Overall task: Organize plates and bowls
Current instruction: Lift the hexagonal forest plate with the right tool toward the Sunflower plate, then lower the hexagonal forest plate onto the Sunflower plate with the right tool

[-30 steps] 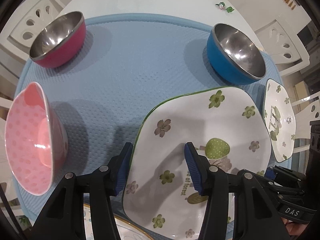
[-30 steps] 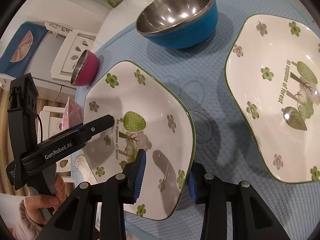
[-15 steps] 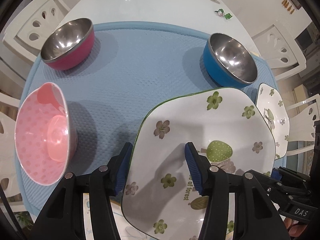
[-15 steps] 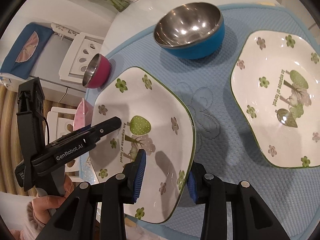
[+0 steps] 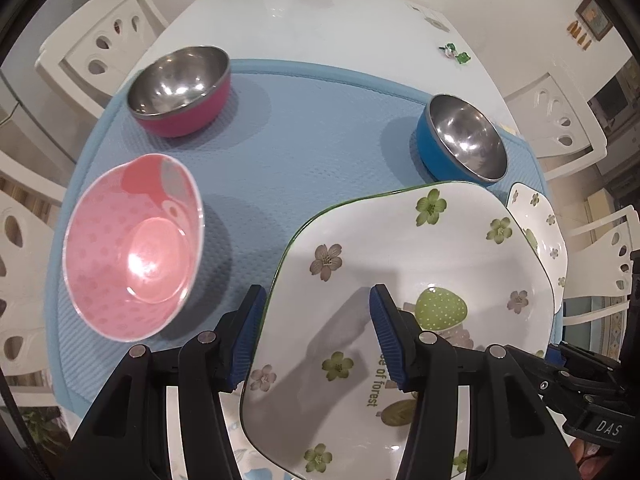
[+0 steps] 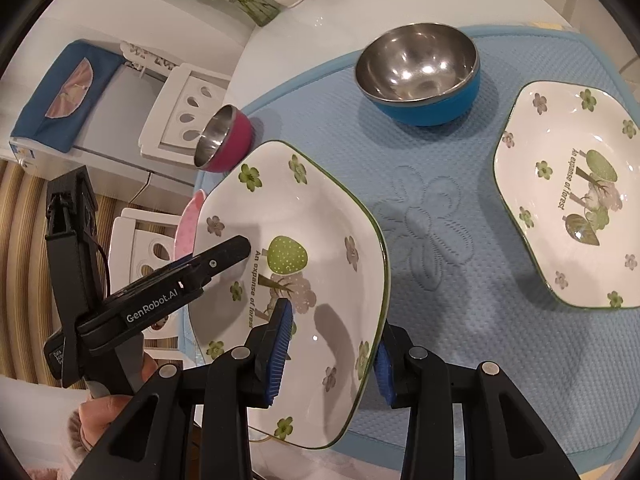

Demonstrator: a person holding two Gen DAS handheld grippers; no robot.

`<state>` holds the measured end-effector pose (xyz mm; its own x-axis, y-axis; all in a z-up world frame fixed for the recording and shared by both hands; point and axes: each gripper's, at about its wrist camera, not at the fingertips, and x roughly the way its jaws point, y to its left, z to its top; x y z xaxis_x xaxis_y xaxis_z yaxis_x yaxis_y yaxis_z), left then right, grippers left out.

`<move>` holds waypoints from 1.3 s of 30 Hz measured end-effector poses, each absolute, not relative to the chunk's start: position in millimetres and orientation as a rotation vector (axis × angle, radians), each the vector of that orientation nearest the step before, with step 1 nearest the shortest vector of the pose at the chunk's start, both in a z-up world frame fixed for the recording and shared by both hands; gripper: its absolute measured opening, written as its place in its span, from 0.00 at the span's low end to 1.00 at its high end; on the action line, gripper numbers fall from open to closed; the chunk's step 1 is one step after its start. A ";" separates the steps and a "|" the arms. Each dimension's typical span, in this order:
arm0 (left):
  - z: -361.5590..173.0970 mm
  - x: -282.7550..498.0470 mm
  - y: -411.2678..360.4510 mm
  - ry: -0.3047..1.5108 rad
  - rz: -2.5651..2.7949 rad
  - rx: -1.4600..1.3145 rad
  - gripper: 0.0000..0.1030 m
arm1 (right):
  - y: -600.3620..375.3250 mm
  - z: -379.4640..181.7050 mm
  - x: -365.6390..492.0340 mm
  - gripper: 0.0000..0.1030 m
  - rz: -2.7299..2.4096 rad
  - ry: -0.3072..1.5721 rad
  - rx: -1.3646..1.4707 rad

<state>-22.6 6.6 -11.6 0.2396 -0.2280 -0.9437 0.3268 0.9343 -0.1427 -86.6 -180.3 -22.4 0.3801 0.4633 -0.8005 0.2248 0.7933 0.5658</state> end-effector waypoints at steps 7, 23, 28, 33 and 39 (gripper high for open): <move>-0.6 -25.5 33.8 1.264 -0.361 0.051 0.48 | -157.8 -10.9 -83.6 0.36 0.191 1.189 0.650; 13.0 -32.3 116.2 1.247 -0.292 -0.004 0.48 | -82.6 -4.3 -77.8 0.36 0.269 1.208 0.621; 11.6 -35.3 143.4 1.249 -0.275 -0.009 0.48 | -56.1 -9.3 -79.6 0.36 0.291 1.226 0.624; 7.5 -39.0 162.9 1.258 -0.271 -0.022 0.48 | -35.8 -15.6 -82.3 0.36 0.298 1.242 0.628; -3.1 -47.7 175.3 1.282 -0.289 -0.019 0.48 | -25.3 -23.9 -86.9 0.36 0.288 1.263 0.636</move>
